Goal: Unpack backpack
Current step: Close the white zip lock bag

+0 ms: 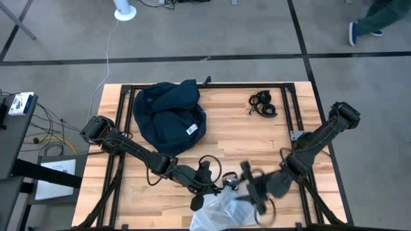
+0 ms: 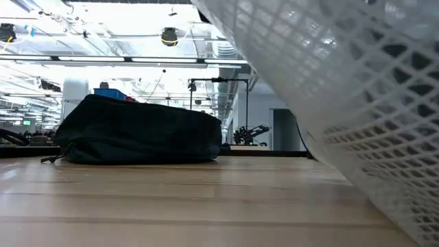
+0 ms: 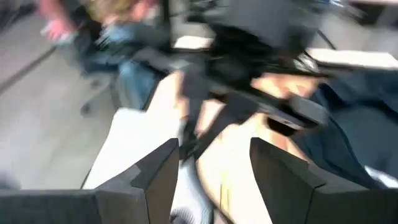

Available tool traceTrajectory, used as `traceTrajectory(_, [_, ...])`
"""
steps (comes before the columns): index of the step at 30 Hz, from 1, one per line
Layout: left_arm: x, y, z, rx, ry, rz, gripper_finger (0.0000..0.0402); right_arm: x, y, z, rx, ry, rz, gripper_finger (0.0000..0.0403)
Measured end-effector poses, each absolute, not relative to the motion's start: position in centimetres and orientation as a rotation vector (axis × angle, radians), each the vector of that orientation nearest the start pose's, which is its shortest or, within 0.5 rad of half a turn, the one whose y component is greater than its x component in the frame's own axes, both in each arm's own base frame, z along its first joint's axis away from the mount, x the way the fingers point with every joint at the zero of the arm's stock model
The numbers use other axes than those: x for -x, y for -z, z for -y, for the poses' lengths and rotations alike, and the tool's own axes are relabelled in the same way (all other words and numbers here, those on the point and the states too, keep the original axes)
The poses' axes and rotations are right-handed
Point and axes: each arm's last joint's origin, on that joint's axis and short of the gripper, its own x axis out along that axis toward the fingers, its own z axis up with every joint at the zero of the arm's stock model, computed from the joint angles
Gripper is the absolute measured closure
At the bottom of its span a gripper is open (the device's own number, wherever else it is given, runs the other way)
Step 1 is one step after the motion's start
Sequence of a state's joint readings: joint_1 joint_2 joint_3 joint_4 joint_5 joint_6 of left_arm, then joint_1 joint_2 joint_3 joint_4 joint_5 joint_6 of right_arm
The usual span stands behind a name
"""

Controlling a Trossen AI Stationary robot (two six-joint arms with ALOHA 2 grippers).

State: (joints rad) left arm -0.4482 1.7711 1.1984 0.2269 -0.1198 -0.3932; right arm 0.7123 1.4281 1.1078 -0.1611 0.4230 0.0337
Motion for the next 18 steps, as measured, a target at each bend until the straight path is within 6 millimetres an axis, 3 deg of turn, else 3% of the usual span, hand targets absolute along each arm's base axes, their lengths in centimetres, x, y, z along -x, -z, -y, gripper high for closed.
traceTrajectory(5, [-36.8, -24.8, 16.2, 0.409, 0.258, -0.403, 0.0401, -25.9, -30.4, -21.1, 0.42, -0.314, -0.454, 0.0216])
traceTrajectory(11, [-37.4, -25.1, 15.1, 0.553, 0.179, -0.371, 0.0401, -28.2, -29.0, -22.3, 0.706, -0.084, -0.502, 0.0216])
traceTrajectory(18, [-37.6, -25.3, 14.6, 0.627, 0.124, -0.332, 0.0401, -28.3, -28.3, -24.1, 0.893, 0.026, -0.492, 0.0216])
